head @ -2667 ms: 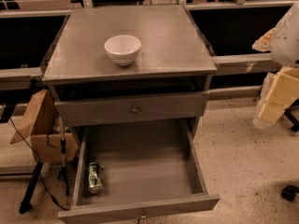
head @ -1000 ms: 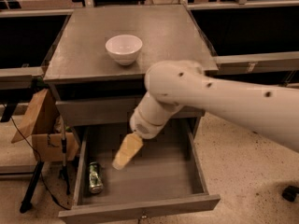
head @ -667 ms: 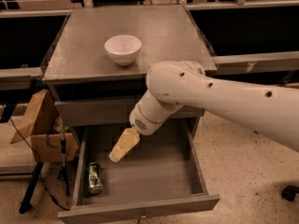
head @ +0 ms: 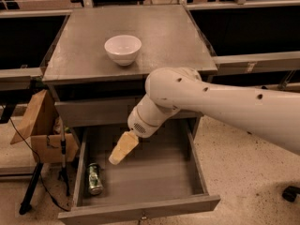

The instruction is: Pick green can from middle drawer and place on counter

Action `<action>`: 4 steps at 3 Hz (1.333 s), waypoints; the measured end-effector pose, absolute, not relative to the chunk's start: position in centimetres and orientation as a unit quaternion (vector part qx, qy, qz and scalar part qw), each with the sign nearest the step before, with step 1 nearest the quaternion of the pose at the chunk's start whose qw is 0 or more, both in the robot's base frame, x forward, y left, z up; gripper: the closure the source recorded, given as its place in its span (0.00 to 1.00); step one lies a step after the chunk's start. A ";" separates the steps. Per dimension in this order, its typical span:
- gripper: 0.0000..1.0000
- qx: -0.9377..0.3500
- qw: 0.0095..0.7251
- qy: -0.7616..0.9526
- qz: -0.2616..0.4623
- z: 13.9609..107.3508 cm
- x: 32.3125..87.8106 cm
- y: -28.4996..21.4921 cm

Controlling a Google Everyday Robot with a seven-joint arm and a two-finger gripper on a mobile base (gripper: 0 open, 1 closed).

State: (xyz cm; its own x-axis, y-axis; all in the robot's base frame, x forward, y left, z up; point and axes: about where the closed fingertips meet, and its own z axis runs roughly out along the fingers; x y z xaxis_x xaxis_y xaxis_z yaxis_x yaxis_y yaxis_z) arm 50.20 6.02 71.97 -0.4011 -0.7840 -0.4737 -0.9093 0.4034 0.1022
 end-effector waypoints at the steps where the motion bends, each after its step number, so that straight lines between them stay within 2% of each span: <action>1: 0.00 -0.594 0.208 0.743 0.228 64.8 51.9 12.2; 2: 0.00 -0.663 0.219 0.662 0.274 59.0 52.4 19.4; 3: 0.00 -0.713 0.184 0.616 0.281 52.9 51.4 23.5; 4: 0.00 -0.720 0.175 0.607 0.287 51.9 50.5 24.9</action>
Offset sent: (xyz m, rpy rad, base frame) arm 0.0221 0.2058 -0.2326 0.3277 -0.0333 0.6736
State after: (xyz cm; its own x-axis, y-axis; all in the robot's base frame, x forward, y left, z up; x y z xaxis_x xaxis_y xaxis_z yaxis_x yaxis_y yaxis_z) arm 50.47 24.87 51.92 0.0974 -0.7742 -0.6254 -0.9746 -0.2014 0.0976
